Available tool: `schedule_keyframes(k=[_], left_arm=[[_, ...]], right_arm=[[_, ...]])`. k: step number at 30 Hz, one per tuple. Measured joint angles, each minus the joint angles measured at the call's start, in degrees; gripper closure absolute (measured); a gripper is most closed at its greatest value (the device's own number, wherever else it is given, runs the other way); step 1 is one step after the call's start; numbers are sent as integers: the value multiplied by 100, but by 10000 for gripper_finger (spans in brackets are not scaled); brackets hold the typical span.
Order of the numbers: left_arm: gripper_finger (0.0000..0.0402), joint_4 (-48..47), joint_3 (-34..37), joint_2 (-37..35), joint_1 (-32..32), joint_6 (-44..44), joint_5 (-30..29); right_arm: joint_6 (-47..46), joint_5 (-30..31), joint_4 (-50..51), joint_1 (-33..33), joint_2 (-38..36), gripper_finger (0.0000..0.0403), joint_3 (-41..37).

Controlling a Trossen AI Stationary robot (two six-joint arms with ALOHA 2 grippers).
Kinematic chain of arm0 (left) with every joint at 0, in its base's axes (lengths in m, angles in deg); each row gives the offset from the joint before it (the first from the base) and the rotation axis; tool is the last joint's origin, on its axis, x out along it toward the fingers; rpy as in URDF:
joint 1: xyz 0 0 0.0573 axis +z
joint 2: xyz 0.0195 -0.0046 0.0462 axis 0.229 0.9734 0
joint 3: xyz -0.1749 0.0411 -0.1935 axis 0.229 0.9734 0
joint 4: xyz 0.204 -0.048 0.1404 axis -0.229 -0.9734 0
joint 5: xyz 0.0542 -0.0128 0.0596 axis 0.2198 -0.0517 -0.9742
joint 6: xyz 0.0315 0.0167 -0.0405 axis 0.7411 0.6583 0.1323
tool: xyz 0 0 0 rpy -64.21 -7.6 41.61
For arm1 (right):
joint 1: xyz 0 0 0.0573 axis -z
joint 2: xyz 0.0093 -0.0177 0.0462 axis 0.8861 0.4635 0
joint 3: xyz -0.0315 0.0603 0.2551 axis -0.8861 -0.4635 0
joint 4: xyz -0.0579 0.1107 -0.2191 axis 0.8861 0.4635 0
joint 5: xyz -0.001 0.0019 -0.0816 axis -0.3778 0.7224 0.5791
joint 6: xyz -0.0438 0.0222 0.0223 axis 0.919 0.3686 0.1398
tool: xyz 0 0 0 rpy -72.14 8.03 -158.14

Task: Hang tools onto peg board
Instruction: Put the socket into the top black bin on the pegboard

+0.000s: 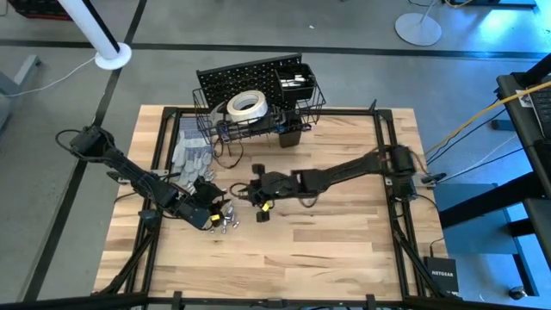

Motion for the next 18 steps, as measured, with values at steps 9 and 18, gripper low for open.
schedule_keyframes(k=[9, 18], left_arm=[[270, 22, 0, 0, 0, -32, -2], [270, 19, -2, 0, -2, -49, -63]], right_arm=[[56, 715, 707, -48, -1888, 329, 0], [783, 1793, 218, 506, -3092, 329, 2]])
